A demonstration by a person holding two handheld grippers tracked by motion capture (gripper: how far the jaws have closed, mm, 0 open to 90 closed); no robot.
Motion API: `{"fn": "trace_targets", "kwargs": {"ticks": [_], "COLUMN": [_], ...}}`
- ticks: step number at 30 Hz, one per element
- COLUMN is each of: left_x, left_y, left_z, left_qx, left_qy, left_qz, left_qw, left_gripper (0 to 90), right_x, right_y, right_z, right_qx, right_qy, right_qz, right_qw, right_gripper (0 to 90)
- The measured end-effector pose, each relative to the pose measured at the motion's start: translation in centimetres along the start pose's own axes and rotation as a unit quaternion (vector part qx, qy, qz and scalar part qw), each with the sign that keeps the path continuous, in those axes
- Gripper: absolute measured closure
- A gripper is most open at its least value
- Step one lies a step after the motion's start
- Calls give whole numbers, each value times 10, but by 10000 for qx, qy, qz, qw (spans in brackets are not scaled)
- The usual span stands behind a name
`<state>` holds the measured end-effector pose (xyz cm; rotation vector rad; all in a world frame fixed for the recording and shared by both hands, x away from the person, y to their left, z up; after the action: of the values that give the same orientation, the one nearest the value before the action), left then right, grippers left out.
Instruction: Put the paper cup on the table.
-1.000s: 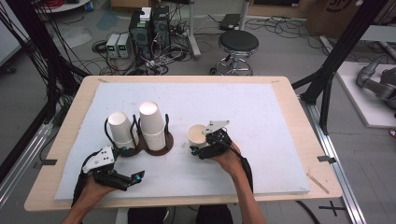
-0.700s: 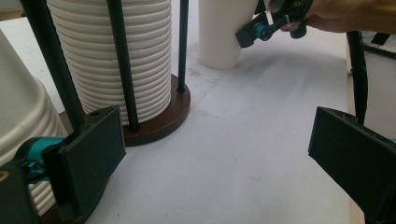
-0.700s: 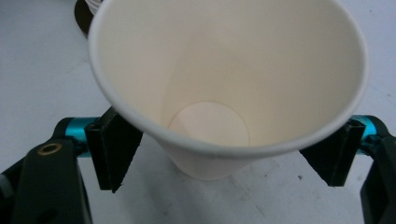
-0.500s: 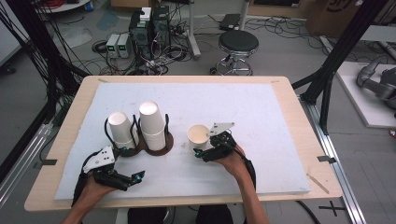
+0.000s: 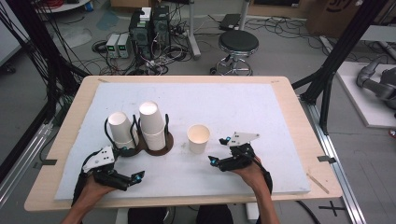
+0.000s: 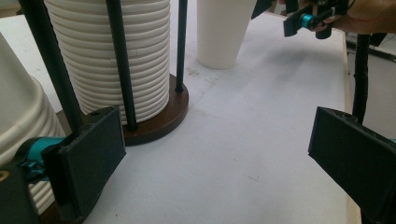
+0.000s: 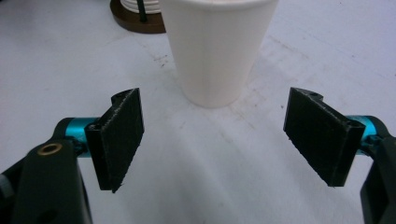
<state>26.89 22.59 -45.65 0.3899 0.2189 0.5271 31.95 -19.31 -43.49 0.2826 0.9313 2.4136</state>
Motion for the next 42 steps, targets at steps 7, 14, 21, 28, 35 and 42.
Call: {"fn": "trace_targets", "kwargs": {"ticks": [7, 14, 21, 28, 35, 42], "left_x": [0, 0, 1, 1, 2, 2], "left_y": [0, 0, 1, 1, 3, 2], "left_z": [0, 0, 0, 0, -1, -1], "left_qx": [1, -24, -30, -31, -42, -18], "left_qy": [12, 23, 5, -4, 23, 6], "left_qz": [-14, -75, -136, -171, -301, -357], "left_qw": [10000, 10000, 9999, 9998, 9995, 9994], "left_gripper": [38, 38, 38, 38, 38, 38], "right_x": [3, 5, 2, 1, 1, 0], "right_y": [14, 22, 27, 25, 21, 22], "right_z": [-13, -25, -37, -42, -45, -47], "right_qx": [-242, -498, -764, -791, -817, -899], "right_qy": [27, 81, -76, -66, -61, -86], "right_qz": [137, 305, 487, 607, 737, 819], "right_qw": [9996, 9983, 9959, 9950, 9939, 9925], "right_gripper": [210, 210, 210, 210, 210, 210]}}
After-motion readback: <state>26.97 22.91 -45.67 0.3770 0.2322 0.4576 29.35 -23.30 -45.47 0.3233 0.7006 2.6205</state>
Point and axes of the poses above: each handheld gripper's, and its own axes: y roughly backward along the jaws, z roughly out of its top, x roughly to its left, the point moved 1 cm from there along -y, roughly forward along the jaws, and after that the axes turned 6 degrees about x, right-handed, at the moved point
